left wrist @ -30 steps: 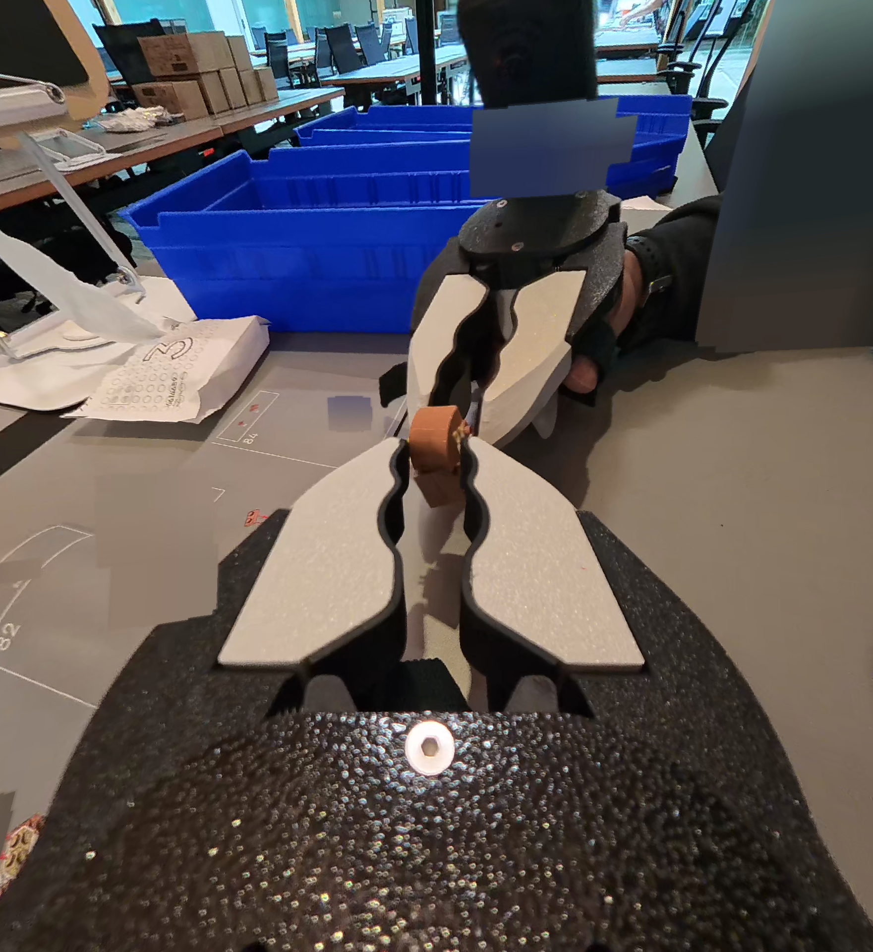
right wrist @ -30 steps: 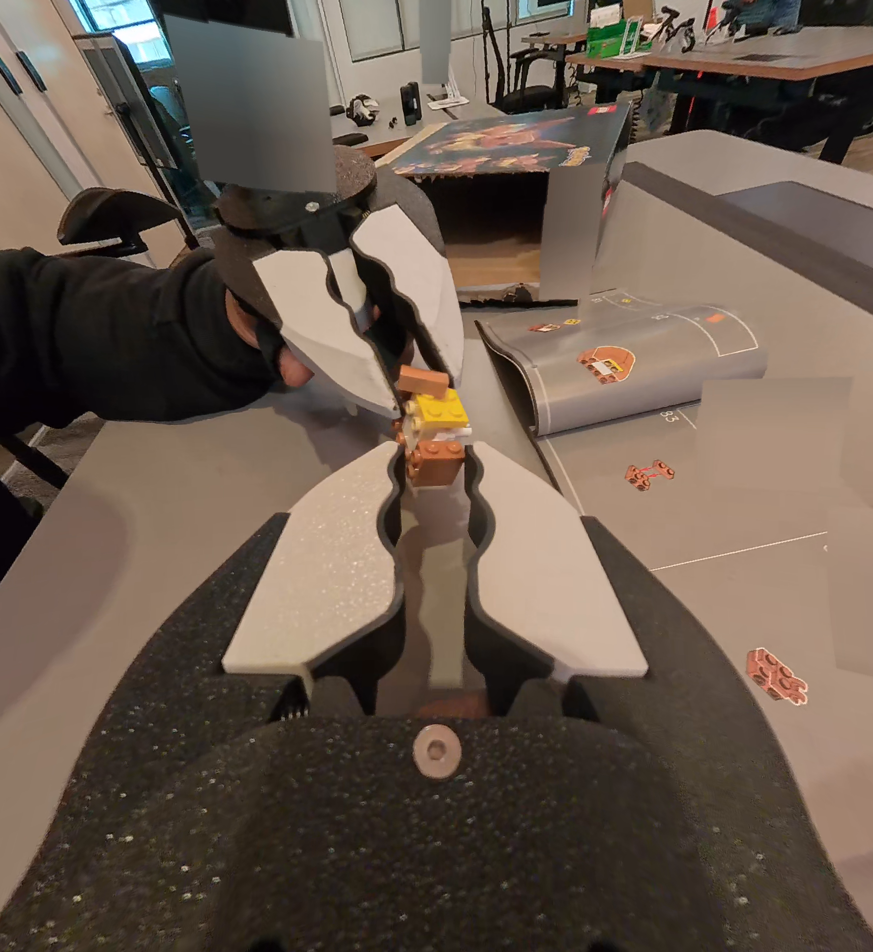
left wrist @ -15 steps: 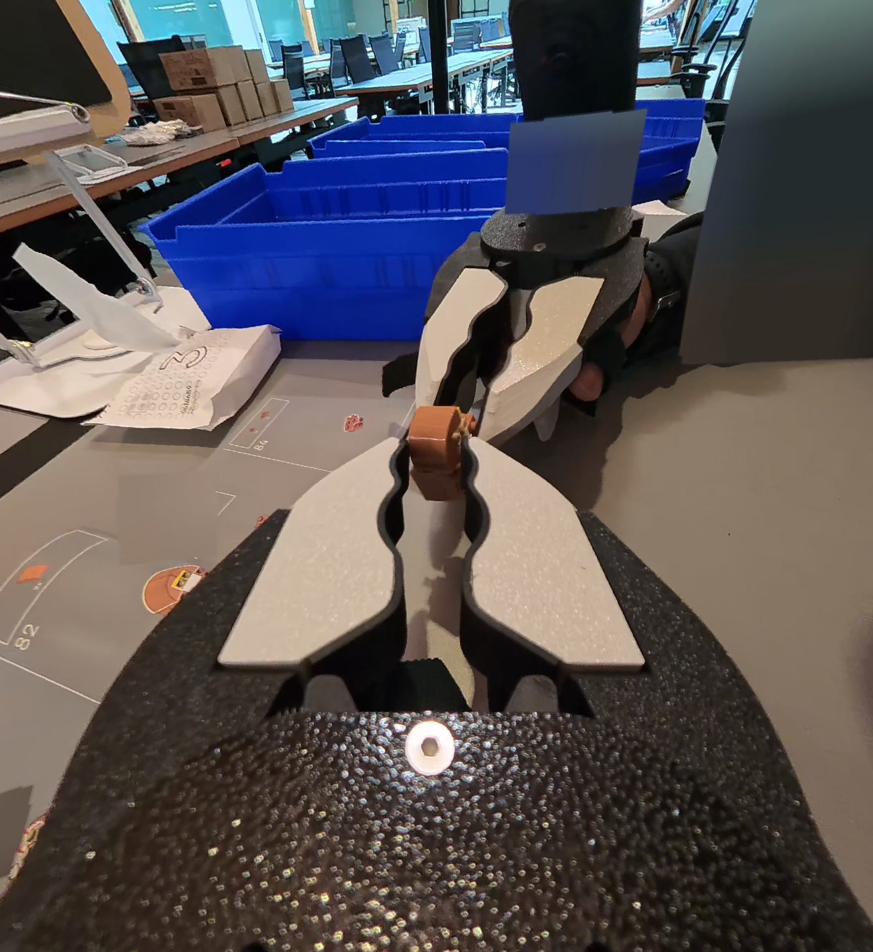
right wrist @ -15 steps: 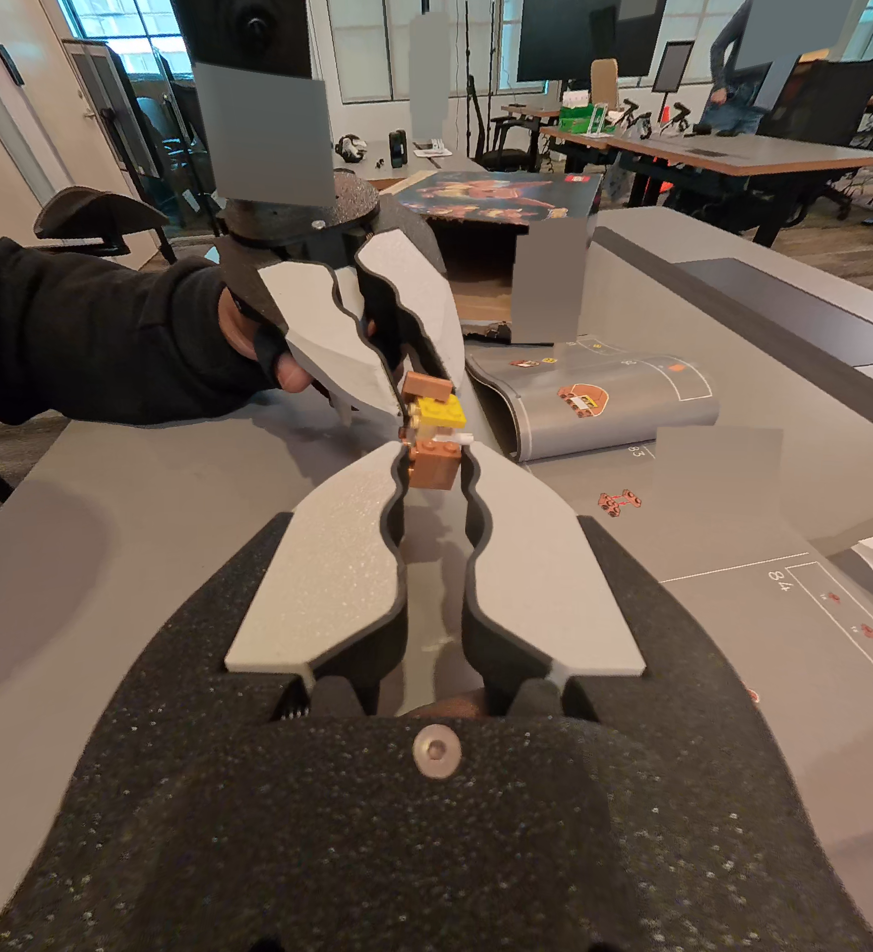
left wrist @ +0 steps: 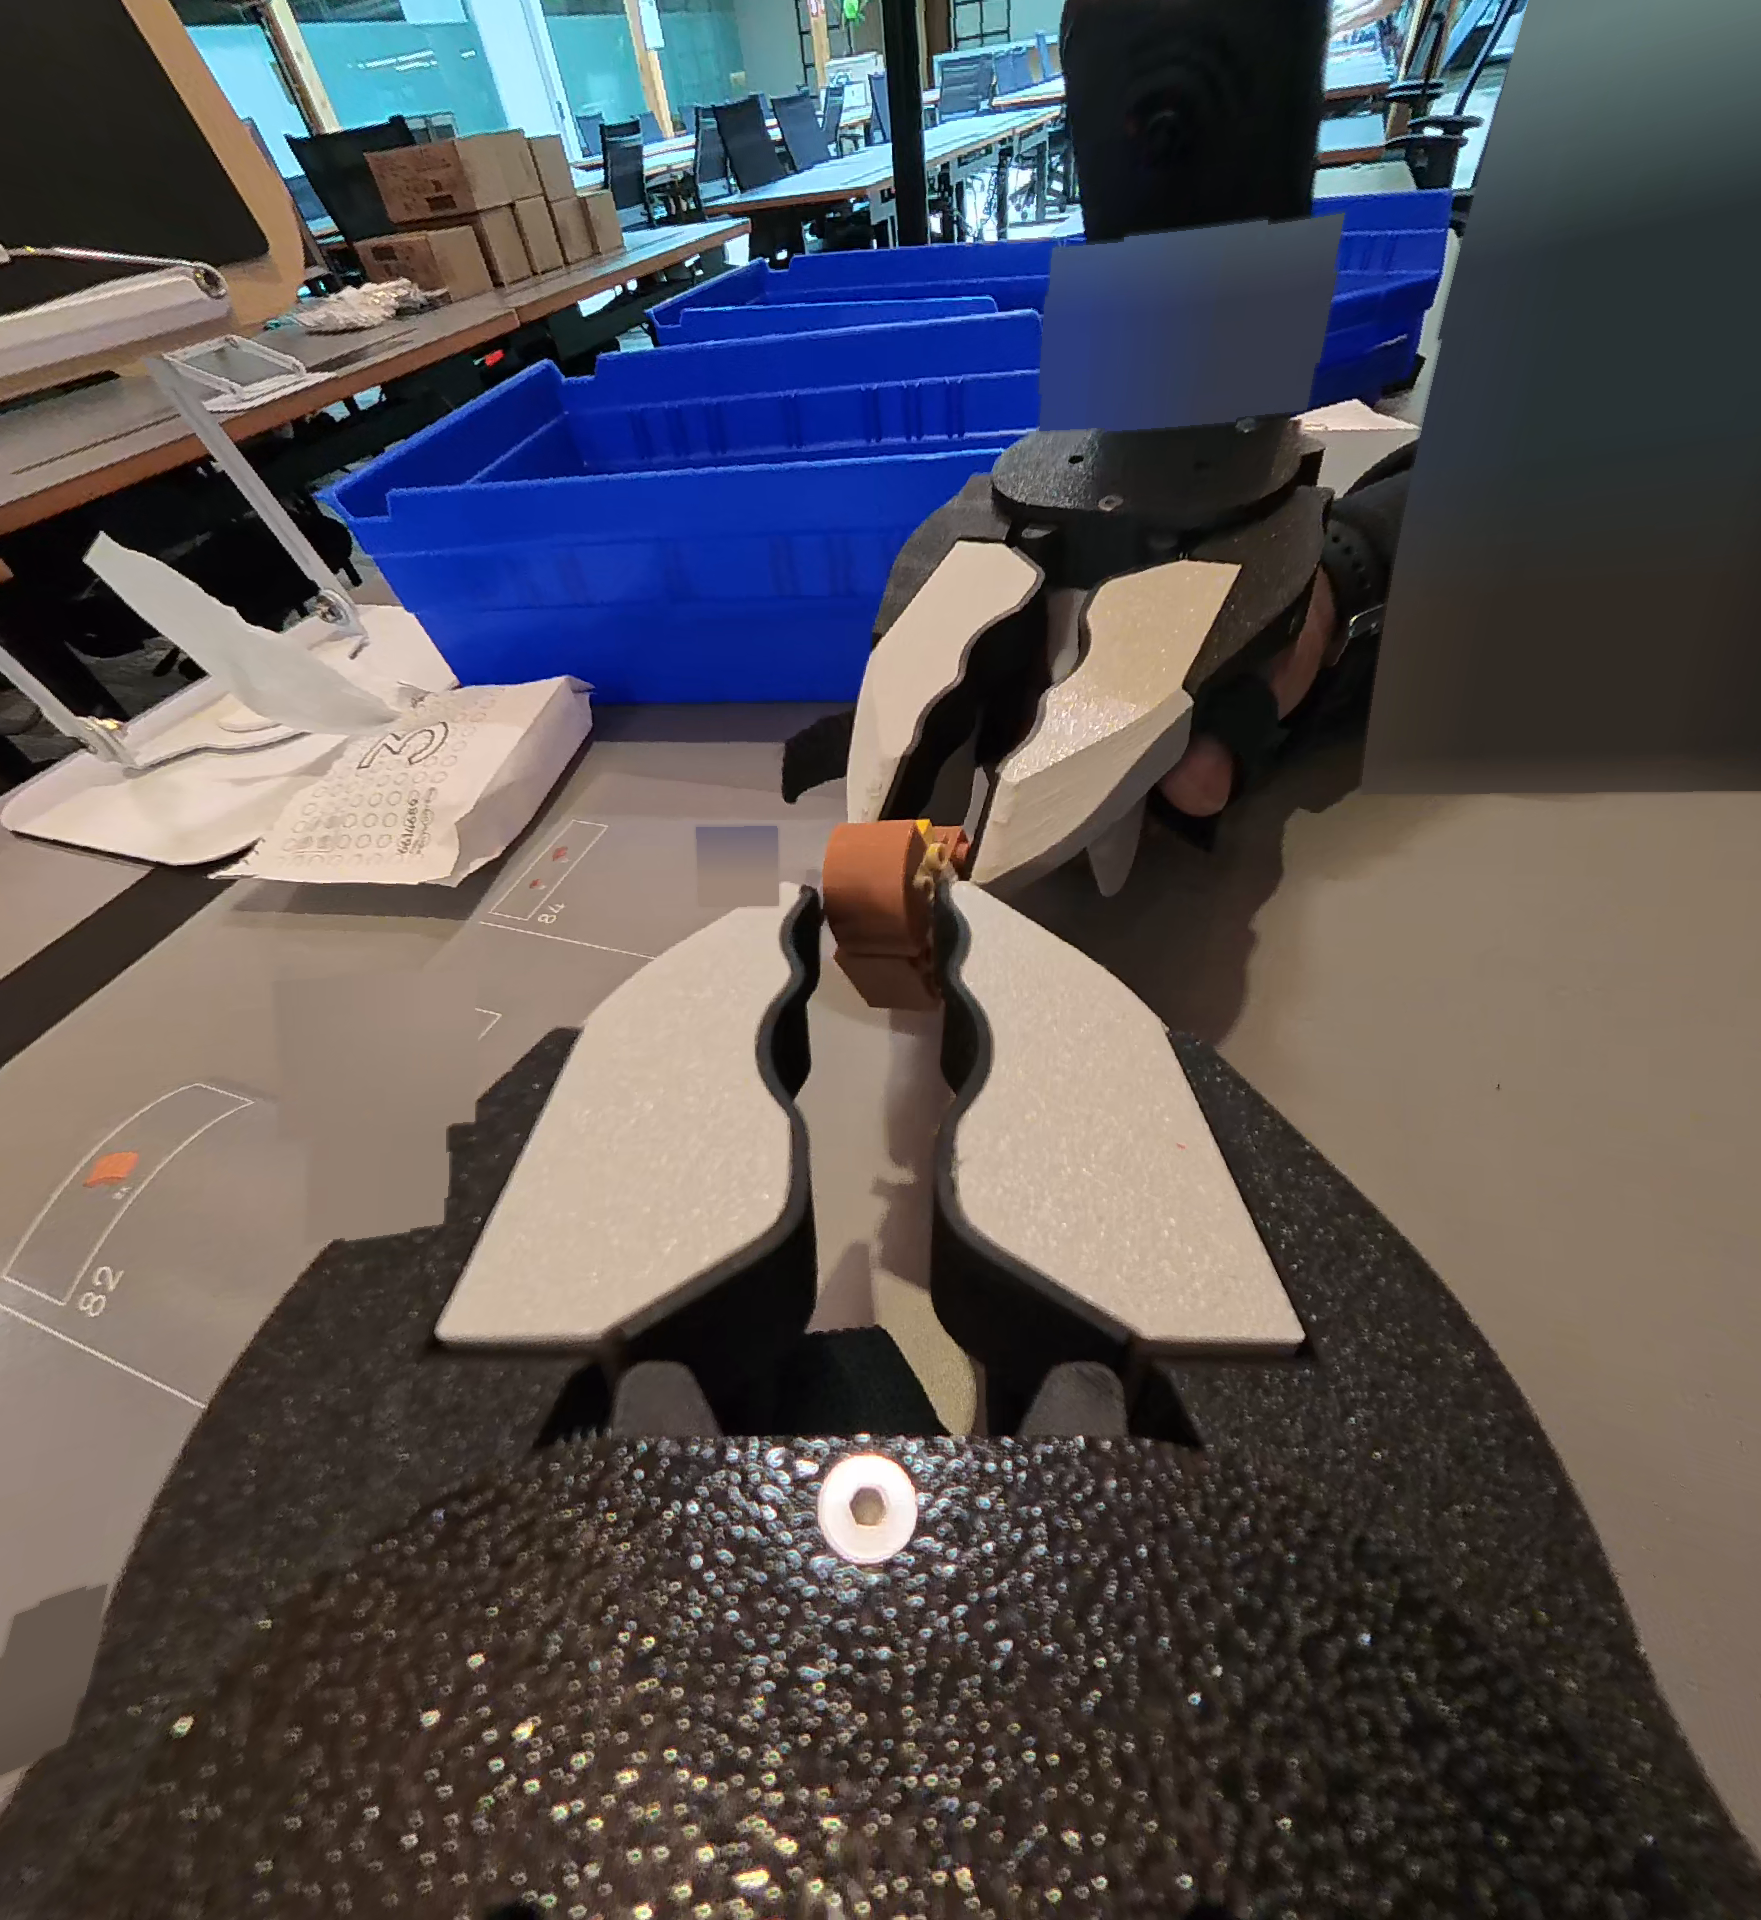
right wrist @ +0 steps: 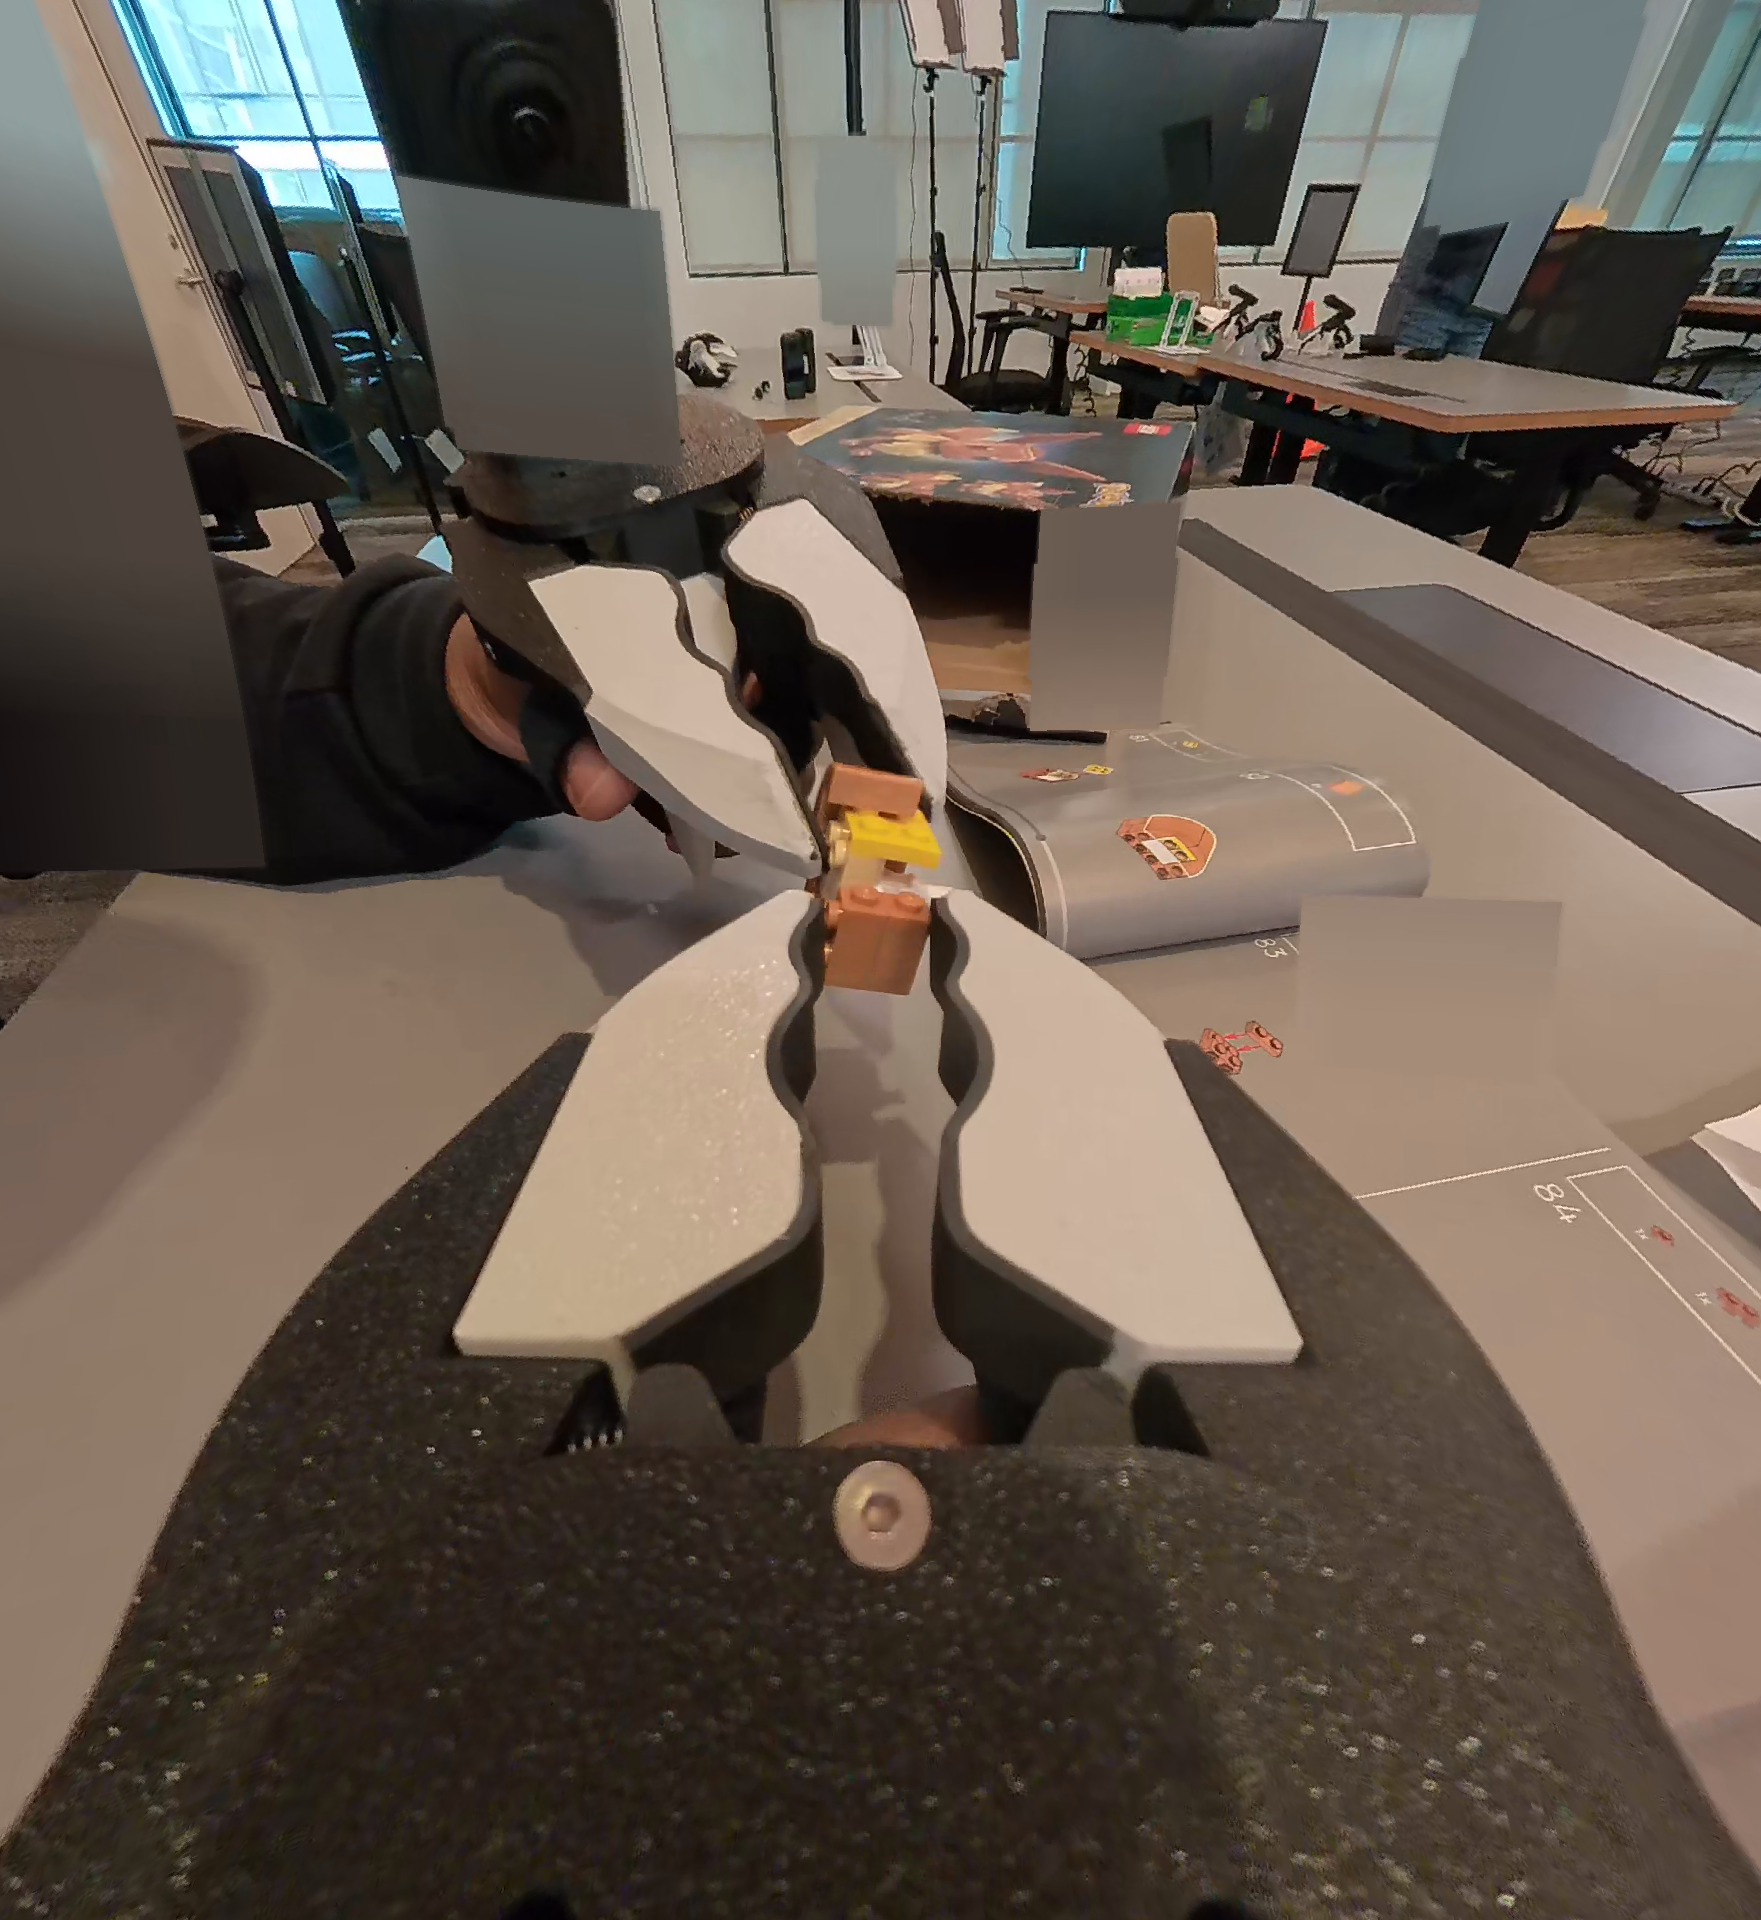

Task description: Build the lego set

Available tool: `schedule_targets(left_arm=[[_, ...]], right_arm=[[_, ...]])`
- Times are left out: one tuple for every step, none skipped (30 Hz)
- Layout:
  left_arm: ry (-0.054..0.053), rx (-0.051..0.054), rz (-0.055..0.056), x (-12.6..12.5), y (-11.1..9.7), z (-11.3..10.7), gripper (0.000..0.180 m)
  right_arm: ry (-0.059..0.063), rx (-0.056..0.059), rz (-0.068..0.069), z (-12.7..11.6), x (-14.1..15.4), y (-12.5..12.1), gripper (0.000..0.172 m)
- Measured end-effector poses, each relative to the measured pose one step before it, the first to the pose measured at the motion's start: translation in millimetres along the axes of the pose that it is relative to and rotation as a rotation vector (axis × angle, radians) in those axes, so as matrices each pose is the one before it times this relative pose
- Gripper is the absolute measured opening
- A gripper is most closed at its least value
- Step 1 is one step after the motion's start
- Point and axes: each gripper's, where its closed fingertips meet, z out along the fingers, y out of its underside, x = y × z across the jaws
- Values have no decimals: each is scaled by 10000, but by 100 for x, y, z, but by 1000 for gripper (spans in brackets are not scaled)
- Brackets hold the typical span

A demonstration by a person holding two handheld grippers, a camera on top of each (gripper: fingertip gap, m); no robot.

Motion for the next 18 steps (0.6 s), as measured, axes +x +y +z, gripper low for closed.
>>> schedule_targets(left_arm=[[4, 26, -6, 1, -45, -15, 20], [19, 30, -9, 22, -50, -12, 21], [9, 29, -7, 8, -49, -13, 21], [14, 28, -2, 32, -61, -11, 22], [14, 24, -5, 27, -48, 0, 22], [27, 28, -10, 55, -61, -11, 22], [35, 31, -6, 74, -68, -1, 22], [31, 35, -3, 52, -78, -17, 22], [37, 45, -12, 62, -95, -32, 22], [34, 48, -28, 52, -92, -13, 23], [33, 30, -35, 49, -70, -14, 22], [32, 29, -23, 43, -53, -1, 22], [30, 16, 7, 63, -23, 6, 22], [38, 0, 26, 72, -4, 1, 22], [59, 23, 33, 112, -54, 10, 22], [49, 65, 35, 107, -119, -16, 23], [42, 63, 34, 107, -149, -15, 23], [27, 43, 42, 95, -128, -11, 23]], right_arm=[[-41, 51, 47, -30, -33, -57, 19], [-47, 43, 34, -29, -45, -48, 19], [-40, 36, 13, -23, -46, -51, 19], [-32, 45, 12, -37, -39, -50, 19], [-40, 59, 33, -23, -45, -79, 19], [-51, 61, 37, -33, -68, -71, 19], [-53, 58, 23, -28, -75, -68, 19], [-54, 52, 15, -25, -74, -70, 19], [-52, 48, 3, -22, -84, -56, 19], [-37, 58, 3, -24, -62, -68, 19], [-24, 57, 2, -25, -45, -68, 19], [-18, 37, -17, -7, -55, -53, 19], [-19, 27, -24, -6, -63, -31, 19], [-34, 29, -30, -15, -76, -43, 19], [-58, 64, -36, -24, -114, -76, 19], [-65, 92, -35, -45, -124, -120, 19], [-65, 99, -21, -44, -113, -120, 19], [-52, 88, -8, -47, -86, -108, 19]])
